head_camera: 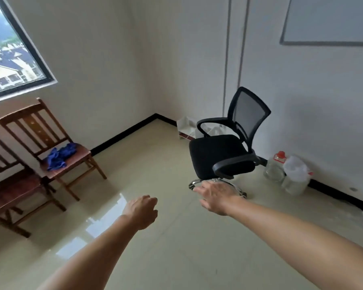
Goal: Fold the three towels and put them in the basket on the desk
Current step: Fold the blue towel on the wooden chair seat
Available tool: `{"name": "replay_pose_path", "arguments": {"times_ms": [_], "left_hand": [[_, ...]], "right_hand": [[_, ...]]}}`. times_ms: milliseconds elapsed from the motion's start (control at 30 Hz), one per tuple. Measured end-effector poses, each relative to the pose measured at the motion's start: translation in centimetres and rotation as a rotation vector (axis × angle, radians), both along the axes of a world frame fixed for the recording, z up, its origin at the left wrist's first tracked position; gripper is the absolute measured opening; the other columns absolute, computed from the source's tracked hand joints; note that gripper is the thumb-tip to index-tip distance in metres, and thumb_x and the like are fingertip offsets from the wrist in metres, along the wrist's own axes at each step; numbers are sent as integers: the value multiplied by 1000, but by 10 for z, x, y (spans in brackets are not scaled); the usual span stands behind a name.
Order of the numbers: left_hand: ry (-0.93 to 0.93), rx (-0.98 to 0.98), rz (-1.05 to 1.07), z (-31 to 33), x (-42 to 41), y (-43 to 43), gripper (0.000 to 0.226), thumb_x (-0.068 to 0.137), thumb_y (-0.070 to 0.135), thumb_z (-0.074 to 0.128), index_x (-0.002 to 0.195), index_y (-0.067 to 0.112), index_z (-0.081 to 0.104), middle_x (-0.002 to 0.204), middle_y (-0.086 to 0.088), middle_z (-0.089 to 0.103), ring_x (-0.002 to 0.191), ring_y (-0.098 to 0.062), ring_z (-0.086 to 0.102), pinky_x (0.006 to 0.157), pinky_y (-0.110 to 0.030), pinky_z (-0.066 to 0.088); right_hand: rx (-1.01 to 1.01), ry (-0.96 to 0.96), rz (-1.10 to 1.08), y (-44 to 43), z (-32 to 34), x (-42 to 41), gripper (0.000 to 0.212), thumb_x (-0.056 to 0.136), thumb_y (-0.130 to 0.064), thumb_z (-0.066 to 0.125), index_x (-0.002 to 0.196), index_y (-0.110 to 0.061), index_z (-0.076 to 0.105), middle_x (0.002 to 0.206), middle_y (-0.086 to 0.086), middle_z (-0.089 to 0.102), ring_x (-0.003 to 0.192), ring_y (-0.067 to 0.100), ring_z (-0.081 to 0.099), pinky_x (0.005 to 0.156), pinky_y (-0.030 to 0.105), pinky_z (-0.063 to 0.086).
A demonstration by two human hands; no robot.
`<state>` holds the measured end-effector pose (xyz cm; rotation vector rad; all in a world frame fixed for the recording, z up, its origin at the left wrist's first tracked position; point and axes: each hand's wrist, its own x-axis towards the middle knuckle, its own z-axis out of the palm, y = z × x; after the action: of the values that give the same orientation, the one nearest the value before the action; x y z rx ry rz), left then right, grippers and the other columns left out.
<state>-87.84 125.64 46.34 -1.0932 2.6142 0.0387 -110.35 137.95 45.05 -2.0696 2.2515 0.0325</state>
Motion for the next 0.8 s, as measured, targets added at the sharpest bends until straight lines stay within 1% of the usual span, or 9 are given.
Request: {"name": "replay_pose_path", "arguments": {"times_ms": [100, 233, 300, 333, 367, 433, 533, 633, 800], "left_hand": [[16, 25, 88, -17, 18, -51, 33, 92, 35, 45, 115, 15, 58, 114, -2, 61, 103, -27, 61, 85, -34, 49], [21, 29, 187, -33, 24, -137, 32, 92, 36, 46, 113, 15, 58, 112, -2, 62, 103, -27, 60, 84, -34, 50], [35, 11, 223, -29, 21, -173, 32, 92, 36, 47, 113, 14, 58, 111, -2, 61, 102, -26, 60, 82, -34, 50], [57, 15, 300, -32, 23, -221, 32, 92, 36, 46, 113, 14, 58, 111, -2, 61, 102, -26, 60, 82, -33, 50], [62, 18, 341, -28, 25, -244, 32, 92, 37, 46, 113, 15, 58, 111, -1, 61, 103, -25, 60, 83, -33, 50], [71, 0, 373, -19, 28, -266, 32, 91, 38, 46, 112, 17, 58, 112, 0, 61, 106, -24, 59, 84, -32, 49], [137, -22, 495, -16, 43, -328, 30, 92, 38, 46, 113, 20, 57, 115, 2, 59, 110, -23, 57, 85, -31, 45], [141, -1, 610, -19, 79, -373, 32, 93, 38, 46, 118, 21, 56, 120, 1, 58, 115, -21, 54, 88, -31, 44], [96, 57, 763, -43, 144, -451, 33, 93, 37, 45, 118, 20, 56, 122, 2, 58, 116, -20, 54, 89, -31, 46]], "right_hand": [[36, 1, 100, -74, -8, 7, 36, 96, -31, 44, 131, -20, 47, 121, 6, 54, 113, 27, 53, 84, 39, 47], [91, 28, 215, -193, -31, -4, 39, 97, -34, 42, 134, -22, 44, 123, 6, 52, 114, 26, 52, 87, 42, 50], [109, 34, 240, -240, -28, -10, 41, 97, -34, 42, 137, -23, 42, 124, 7, 51, 115, 27, 51, 88, 41, 49], [108, 24, 274, -299, -33, -13, 41, 97, -33, 42, 137, -23, 41, 124, 7, 50, 115, 27, 51, 88, 41, 49], [105, 26, 282, -330, -31, -14, 41, 97, -33, 43, 137, -23, 41, 124, 7, 50, 116, 27, 50, 87, 40, 47], [111, 32, 302, -361, -22, -11, 41, 97, -33, 43, 137, -23, 41, 124, 8, 49, 116, 27, 50, 86, 40, 46], [67, 70, 408, -457, -16, 0, 39, 96, -32, 45, 133, -21, 44, 122, 8, 50, 116, 28, 50, 88, 39, 47], [82, 81, 545, -545, -12, 41, 37, 96, -31, 43, 131, -20, 45, 121, 8, 50, 115, 28, 50, 88, 39, 48], [96, 81, 704, -651, -35, 118, 38, 96, -31, 42, 133, -21, 44, 120, 8, 51, 112, 27, 51, 86, 37, 47]]}}
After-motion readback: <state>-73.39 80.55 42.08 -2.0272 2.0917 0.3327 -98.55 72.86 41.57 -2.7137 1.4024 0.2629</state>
